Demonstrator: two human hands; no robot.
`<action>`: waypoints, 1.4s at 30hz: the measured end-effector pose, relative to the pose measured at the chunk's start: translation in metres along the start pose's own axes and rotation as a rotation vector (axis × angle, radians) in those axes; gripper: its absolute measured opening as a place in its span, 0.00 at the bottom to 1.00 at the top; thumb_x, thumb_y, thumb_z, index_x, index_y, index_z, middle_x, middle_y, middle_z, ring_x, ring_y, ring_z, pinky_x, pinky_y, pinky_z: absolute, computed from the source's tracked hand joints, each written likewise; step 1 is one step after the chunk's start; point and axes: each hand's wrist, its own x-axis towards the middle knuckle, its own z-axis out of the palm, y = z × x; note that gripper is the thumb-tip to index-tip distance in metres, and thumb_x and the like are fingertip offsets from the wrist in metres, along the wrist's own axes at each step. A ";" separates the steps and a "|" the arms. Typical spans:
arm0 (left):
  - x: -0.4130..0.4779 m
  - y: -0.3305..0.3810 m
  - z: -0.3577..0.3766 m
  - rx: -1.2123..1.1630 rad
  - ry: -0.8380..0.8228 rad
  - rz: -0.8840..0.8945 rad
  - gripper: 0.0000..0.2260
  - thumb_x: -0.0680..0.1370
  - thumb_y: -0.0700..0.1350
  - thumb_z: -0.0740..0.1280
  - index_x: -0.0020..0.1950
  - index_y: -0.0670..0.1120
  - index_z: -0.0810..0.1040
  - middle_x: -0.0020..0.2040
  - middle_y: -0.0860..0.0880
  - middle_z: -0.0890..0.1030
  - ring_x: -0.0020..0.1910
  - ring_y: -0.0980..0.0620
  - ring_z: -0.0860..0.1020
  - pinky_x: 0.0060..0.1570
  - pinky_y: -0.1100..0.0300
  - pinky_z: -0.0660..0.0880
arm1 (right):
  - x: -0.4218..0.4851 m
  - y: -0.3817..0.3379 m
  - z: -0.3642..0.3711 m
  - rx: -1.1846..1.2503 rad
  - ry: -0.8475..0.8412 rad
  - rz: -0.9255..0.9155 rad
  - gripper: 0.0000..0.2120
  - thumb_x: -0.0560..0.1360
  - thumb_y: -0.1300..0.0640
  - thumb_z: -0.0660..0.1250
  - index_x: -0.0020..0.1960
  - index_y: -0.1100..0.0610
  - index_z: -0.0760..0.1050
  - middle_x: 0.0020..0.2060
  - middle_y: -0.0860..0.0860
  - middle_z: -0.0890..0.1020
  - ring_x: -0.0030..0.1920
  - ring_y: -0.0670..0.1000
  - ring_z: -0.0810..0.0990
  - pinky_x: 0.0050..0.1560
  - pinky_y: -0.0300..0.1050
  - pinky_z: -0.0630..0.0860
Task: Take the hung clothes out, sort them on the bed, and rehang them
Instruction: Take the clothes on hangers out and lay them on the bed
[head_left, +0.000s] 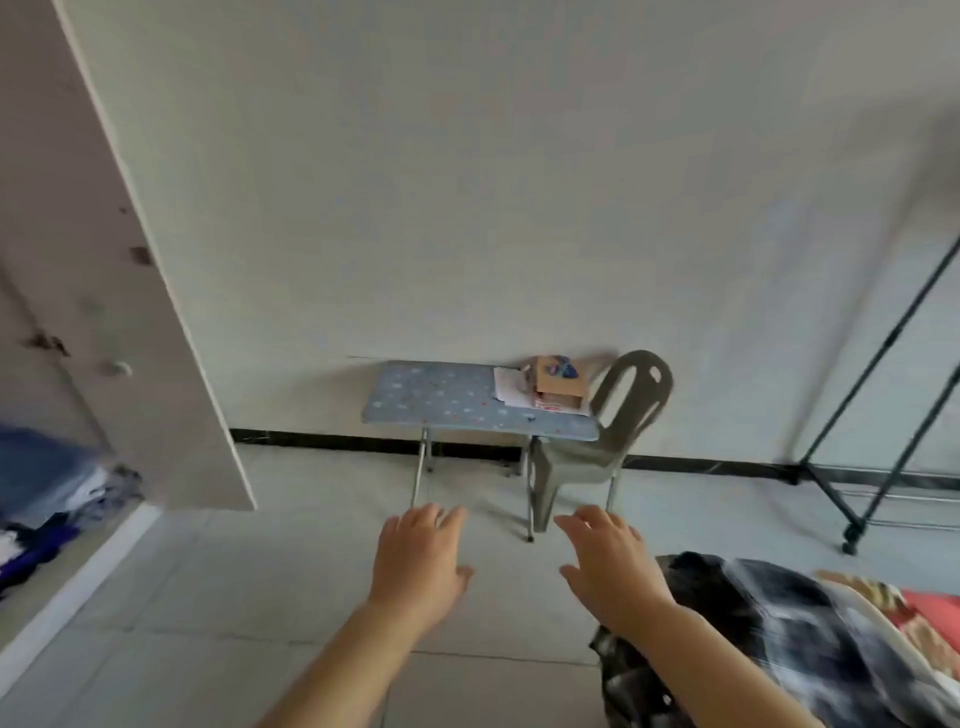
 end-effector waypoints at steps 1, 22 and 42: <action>-0.003 -0.027 -0.005 0.004 0.011 -0.044 0.25 0.76 0.56 0.63 0.70 0.51 0.62 0.64 0.51 0.70 0.64 0.49 0.68 0.62 0.57 0.63 | 0.016 -0.026 0.000 0.006 -0.004 -0.048 0.24 0.78 0.50 0.61 0.72 0.49 0.61 0.67 0.48 0.66 0.67 0.52 0.65 0.66 0.44 0.62; 0.063 -0.404 -0.099 0.143 0.228 -0.784 0.24 0.79 0.57 0.59 0.72 0.52 0.60 0.66 0.52 0.69 0.66 0.52 0.67 0.66 0.56 0.60 | 0.369 -0.399 0.000 -0.016 -0.060 -0.878 0.28 0.77 0.48 0.61 0.74 0.47 0.56 0.67 0.47 0.67 0.66 0.51 0.66 0.66 0.45 0.62; 0.112 -0.769 -0.198 0.161 0.432 -1.107 0.24 0.79 0.55 0.60 0.73 0.52 0.60 0.65 0.51 0.71 0.64 0.51 0.69 0.64 0.57 0.62 | 0.571 -0.783 -0.027 0.112 0.045 -1.232 0.25 0.78 0.53 0.61 0.73 0.48 0.59 0.66 0.49 0.69 0.64 0.50 0.70 0.63 0.41 0.67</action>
